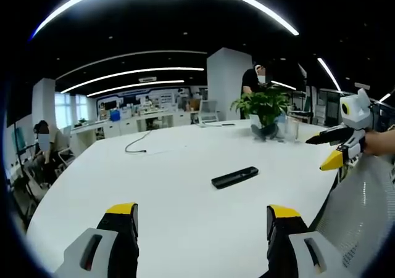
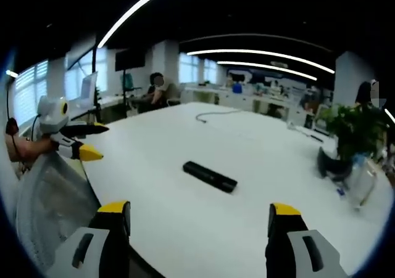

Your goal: Press the specified remote control buttons in sequence, fully releasing each button before pressing the next.

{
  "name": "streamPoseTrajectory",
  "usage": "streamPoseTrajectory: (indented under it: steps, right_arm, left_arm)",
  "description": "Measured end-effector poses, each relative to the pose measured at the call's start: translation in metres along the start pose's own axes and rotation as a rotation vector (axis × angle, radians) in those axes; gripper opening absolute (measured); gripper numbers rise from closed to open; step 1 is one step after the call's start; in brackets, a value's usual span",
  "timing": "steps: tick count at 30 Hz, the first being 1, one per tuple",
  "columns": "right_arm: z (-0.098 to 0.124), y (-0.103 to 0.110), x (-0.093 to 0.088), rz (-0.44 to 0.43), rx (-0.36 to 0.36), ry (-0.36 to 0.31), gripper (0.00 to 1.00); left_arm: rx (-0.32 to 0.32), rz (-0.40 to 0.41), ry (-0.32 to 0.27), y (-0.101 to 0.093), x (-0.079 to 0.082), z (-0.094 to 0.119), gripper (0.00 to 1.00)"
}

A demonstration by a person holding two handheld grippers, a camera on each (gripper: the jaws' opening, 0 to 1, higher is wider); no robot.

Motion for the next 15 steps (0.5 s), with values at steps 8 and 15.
streamPoseTrajectory:
  steps: [8, 15]
  right_arm:
    - [0.0023, -0.0054, 0.0003, -0.046, -0.011, -0.010, 0.86]
    - [0.0022, -0.0067, -0.0008, -0.059, -0.011, -0.009, 0.86]
  left_arm:
    - [0.000, -0.006, 0.001, -0.0005, -0.0005, 0.0006, 0.88]
    - [-0.004, -0.009, 0.001, -0.0015, -0.0004, 0.0010, 0.88]
Point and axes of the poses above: the point that each gripper's makers call its tool centre point, and the gripper's own axes: z roughly backward along the fingers, y roughly to its left, x roughly out of its top, the point moved 2 cm from there along z, roughly backward along the fingers, and after that the axes turned 6 degrees about -y, right-handed, at the moved point
